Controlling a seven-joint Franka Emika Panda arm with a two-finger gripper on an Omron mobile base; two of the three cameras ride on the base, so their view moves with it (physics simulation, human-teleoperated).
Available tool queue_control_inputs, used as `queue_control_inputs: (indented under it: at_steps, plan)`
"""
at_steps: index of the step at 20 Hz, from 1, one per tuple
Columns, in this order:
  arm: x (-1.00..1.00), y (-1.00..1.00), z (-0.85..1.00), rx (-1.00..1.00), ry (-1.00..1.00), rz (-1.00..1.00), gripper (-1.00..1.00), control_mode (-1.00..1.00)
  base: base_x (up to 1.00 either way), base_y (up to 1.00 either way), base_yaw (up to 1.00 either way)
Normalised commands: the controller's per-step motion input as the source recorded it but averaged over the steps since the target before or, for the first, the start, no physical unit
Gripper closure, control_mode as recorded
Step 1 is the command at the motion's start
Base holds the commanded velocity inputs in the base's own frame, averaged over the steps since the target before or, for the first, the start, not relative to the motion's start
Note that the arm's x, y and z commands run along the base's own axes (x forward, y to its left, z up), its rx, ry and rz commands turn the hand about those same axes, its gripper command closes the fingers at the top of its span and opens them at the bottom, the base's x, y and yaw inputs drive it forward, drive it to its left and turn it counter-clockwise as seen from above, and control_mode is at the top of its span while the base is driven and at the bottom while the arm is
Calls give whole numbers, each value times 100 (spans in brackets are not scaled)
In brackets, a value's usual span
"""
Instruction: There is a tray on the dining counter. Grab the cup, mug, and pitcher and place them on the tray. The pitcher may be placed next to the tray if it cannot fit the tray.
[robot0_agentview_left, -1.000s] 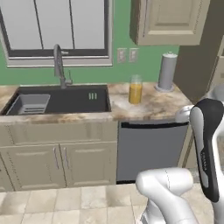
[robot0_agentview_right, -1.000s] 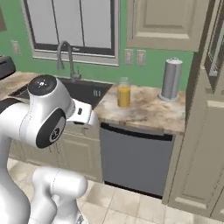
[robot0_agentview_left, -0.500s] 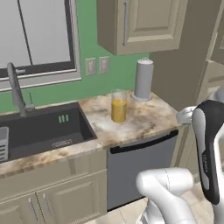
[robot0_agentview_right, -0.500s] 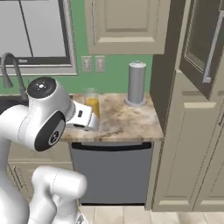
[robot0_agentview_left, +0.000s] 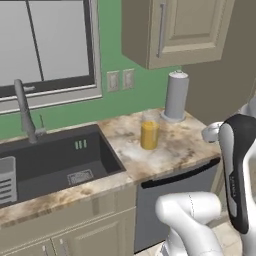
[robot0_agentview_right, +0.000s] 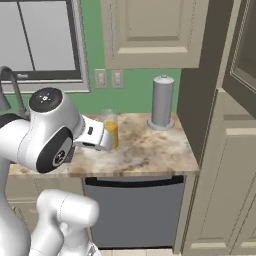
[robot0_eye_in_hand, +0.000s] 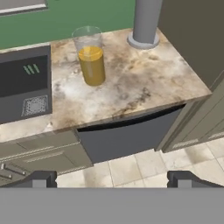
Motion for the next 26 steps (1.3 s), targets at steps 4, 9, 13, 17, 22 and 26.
queue_control_inputs:
  at_steps: [4, 9, 13, 17, 22, 26]
  plan:
    - [0, 0, 0, 0, 0, 0, -100, 100, 11, -4, 19]
    - [0, 0, 0, 0, 0, 0, -100, 100, 39, 0, 20]
    - [0, 0, 0, 0, 0, 0, -100, 100, 55, 0, 19]
    - [0, 0, 0, 0, 0, 0, -100, 100, 66, -1, 21]
    - [0, 0, 0, 0, 0, 0, -100, 100, 34, 0, 20]
    - [0, 0, 0, 0, 0, 0, -100, 100, 20, 0, 9]
